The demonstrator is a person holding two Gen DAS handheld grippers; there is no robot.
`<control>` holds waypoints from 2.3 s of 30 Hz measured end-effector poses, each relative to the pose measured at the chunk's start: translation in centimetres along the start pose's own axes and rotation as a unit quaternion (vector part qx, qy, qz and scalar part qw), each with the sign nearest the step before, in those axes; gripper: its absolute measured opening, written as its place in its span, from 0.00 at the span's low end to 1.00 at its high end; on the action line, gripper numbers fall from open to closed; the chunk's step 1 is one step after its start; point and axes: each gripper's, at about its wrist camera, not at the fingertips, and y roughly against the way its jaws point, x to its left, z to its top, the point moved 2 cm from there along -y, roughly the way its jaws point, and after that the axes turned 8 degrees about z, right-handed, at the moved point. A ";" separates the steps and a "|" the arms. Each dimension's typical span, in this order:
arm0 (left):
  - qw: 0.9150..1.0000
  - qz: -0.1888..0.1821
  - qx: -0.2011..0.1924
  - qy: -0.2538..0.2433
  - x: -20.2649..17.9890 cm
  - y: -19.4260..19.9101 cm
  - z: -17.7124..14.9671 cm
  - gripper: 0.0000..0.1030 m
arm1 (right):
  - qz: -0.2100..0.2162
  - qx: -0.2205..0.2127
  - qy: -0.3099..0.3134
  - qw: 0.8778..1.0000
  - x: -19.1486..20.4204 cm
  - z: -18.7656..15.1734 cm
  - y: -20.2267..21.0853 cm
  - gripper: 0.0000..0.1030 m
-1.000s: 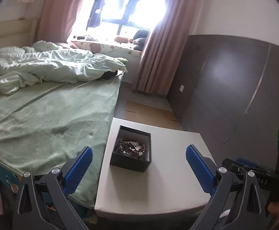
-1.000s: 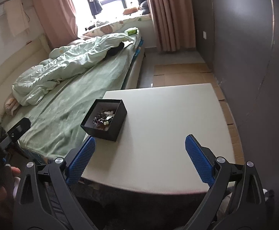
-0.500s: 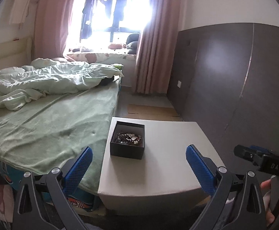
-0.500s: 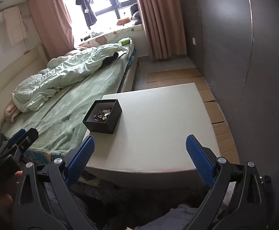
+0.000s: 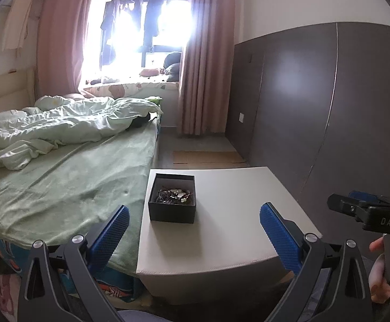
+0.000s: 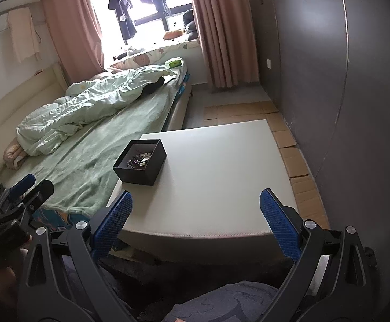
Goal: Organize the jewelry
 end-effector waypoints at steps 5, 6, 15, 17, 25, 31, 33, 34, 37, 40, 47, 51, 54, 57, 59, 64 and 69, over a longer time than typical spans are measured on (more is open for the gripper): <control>1.000 -0.001 0.005 0.011 0.2 -0.6 0.1 0.92 | 0.000 -0.001 0.002 1.000 0.3 0.0 -0.2 0.93; 1.000 0.003 0.004 0.008 0.1 -0.7 0.1 0.92 | -0.001 0.000 0.005 1.000 0.5 0.0 -0.3 0.93; 1.000 0.008 0.007 0.000 0.0 -1.4 0.1 0.92 | -0.018 0.003 0.028 0.999 1.2 0.0 -0.9 0.93; 1.000 0.006 0.007 0.003 0.1 -1.5 0.2 0.92 | -0.018 0.004 0.027 0.999 1.1 0.1 -1.0 0.93; 1.000 0.009 0.011 -0.003 0.1 -1.9 0.2 0.92 | -0.024 0.006 0.024 0.999 0.7 0.2 -1.1 0.93; 1.000 0.010 0.011 -0.004 0.1 -1.9 0.2 0.92 | -0.027 0.007 0.023 0.999 0.6 0.2 -1.0 0.93; 1.000 0.010 0.012 -0.005 0.1 -1.9 0.1 0.92 | -0.027 0.006 0.024 0.999 0.5 0.3 -1.0 0.93; 1.000 0.010 0.013 -0.005 0.2 -1.9 0.1 0.92 | -0.026 0.007 0.024 0.999 0.5 0.3 -1.1 0.93; 1.000 0.008 0.012 -0.003 0.3 -1.9 0.0 0.92 | -0.027 0.008 0.024 0.999 0.4 0.3 -1.2 0.93; 1.000 0.009 0.012 0.001 0.5 -1.9 0.0 0.92 | -0.027 0.010 0.025 0.999 0.3 0.3 -1.3 0.93; 1.000 0.011 0.012 -0.011 0.1 -1.7 -0.1 0.92 | -0.029 0.012 0.030 0.999 0.5 0.3 -1.3 0.93; 1.000 0.018 0.012 -0.009 0.2 -1.6 -0.2 0.92 | -0.030 0.013 0.031 0.999 0.6 0.3 -1.3 0.93; 1.000 0.017 0.013 -0.008 0.3 -1.5 -0.2 0.92 | -0.030 0.013 0.031 0.999 0.5 0.2 -1.2 0.93; 1.000 0.016 0.013 -0.008 0.4 -1.5 -0.2 0.92 | -0.030 0.013 0.031 0.999 0.5 0.2 -1.3 0.93; 1.000 0.017 0.013 -0.008 0.4 -1.5 -0.2 0.92 | -0.030 0.013 0.031 0.999 0.5 0.2 -1.3 0.93; 1.000 0.016 0.013 -0.011 0.4 -1.6 -0.2 0.92 | -0.030 0.013 0.032 0.999 0.4 0.2 -1.2 0.93; 1.000 0.017 0.013 -0.011 0.3 -1.6 -0.2 0.92 | -0.031 0.013 0.031 0.999 0.5 0.2 -1.2 0.93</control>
